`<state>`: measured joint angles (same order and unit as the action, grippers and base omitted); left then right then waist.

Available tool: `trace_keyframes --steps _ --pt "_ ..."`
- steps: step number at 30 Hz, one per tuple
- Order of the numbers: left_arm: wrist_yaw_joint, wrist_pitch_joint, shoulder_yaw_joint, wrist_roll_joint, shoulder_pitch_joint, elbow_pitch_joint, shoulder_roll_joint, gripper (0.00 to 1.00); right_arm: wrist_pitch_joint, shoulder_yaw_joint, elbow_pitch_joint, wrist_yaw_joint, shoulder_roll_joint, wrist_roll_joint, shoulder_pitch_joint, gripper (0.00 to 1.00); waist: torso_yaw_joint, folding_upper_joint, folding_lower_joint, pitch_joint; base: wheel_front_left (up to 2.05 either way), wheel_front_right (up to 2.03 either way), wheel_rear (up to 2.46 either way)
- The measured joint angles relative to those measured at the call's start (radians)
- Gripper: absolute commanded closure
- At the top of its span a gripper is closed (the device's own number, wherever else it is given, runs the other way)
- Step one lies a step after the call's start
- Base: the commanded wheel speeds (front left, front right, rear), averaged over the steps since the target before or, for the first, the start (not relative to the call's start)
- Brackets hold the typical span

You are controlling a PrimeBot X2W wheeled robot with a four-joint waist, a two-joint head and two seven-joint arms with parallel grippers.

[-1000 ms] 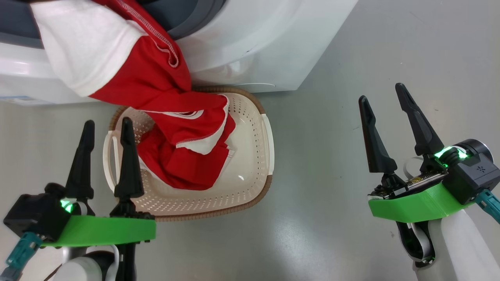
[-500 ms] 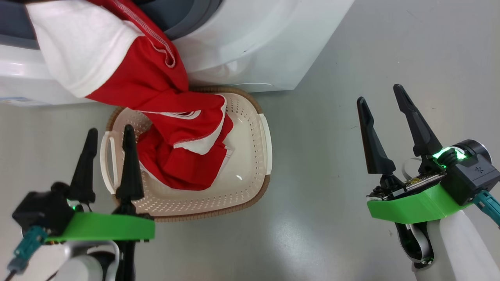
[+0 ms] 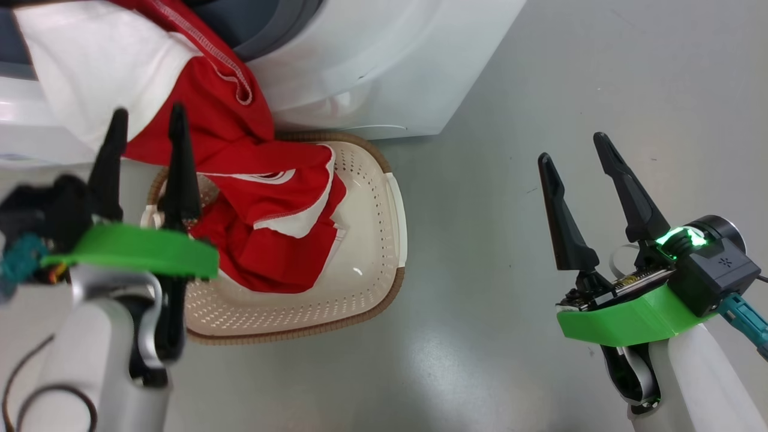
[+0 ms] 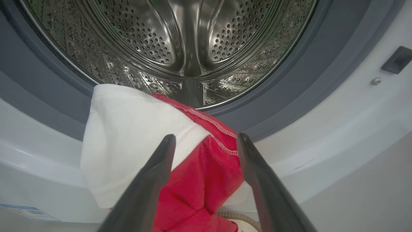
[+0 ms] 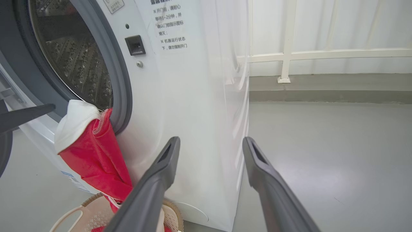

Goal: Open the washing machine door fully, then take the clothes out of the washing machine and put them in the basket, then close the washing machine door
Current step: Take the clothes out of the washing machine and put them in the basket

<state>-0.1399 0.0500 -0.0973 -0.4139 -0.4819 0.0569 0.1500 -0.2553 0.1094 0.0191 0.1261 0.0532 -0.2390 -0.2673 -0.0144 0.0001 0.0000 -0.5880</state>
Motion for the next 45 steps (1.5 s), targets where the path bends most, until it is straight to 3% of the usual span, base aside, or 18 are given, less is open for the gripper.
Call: trace_keyframes --steps 10,20,31,32,33,35,36,45 --pt "-0.001 -0.105 -0.004 0.000 -0.208 0.128 0.029 0.00 0.000 0.006 -0.003 0.000 0.000 -0.006 -0.003 0.00 -0.014 0.0000 0.0000 -0.012 0.00 0.00 0.00" --pt "-0.006 -0.221 -0.046 0.028 -0.379 0.342 0.062 0.00 0.000 0.010 -0.004 0.000 0.000 -0.007 -0.005 0.00 -0.024 0.0000 0.0000 -0.031 0.00 0.00 0.00" --pt "-0.020 -0.299 -0.077 0.052 -0.477 0.514 0.086 0.00 0.000 0.029 -0.008 0.000 0.000 -0.015 -0.018 0.00 -0.045 0.0000 0.0000 -0.041 0.00 0.00 0.00" --pt "-0.020 -0.303 -0.079 0.052 -0.482 0.525 0.087 0.05 0.000 0.030 -0.008 0.000 0.000 -0.015 -0.021 0.00 -0.047 0.0000 0.0000 -0.042 0.00 0.00 0.00" --pt "-0.020 -0.304 -0.083 0.052 -0.486 0.535 0.087 0.39 0.000 0.030 -0.008 0.000 0.000 -0.015 -0.024 0.00 -0.049 0.0000 0.0000 -0.043 0.00 0.00 0.00" --pt "-0.019 -0.305 -0.087 0.052 -0.489 0.548 0.087 0.72 0.000 0.031 -0.008 0.000 0.000 -0.015 -0.025 0.00 -0.052 0.0000 0.0000 -0.044 0.00 0.00 0.00" --pt "-0.019 -0.305 -0.091 0.052 -0.492 0.555 0.087 1.00 0.000 0.031 -0.008 0.000 0.000 -0.015 -0.025 0.00 -0.053 0.0000 0.0000 -0.044 0.00 0.00 0.00" --pt "-0.001 -0.245 -0.102 0.052 -0.503 0.575 0.085 1.00 0.000 0.030 -0.010 0.000 0.000 -0.017 -0.025 0.00 -0.050 0.0000 0.0000 -0.039 0.00 0.00 0.00"
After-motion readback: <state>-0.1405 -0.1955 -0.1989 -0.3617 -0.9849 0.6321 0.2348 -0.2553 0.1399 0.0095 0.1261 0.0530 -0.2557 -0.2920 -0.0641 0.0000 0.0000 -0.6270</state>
